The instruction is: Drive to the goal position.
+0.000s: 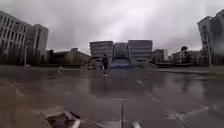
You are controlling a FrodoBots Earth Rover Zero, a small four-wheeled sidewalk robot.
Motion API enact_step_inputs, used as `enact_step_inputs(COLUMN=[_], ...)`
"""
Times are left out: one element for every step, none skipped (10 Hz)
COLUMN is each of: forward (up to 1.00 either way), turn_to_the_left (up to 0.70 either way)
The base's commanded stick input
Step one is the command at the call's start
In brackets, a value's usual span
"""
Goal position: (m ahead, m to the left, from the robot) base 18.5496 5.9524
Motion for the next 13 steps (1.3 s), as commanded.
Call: enact_step_inputs(forward=[1.0,1.0,1.0,1.0,1.0,1.0,1.0,1.0,1.0,1.0,1.0,1.0,1.0], turn_to_the_left=[0.0,0.0,0.0,0.0,0.0,0.0,0.0,0.09,0.26,0.38,0.39,0.2,0.04])
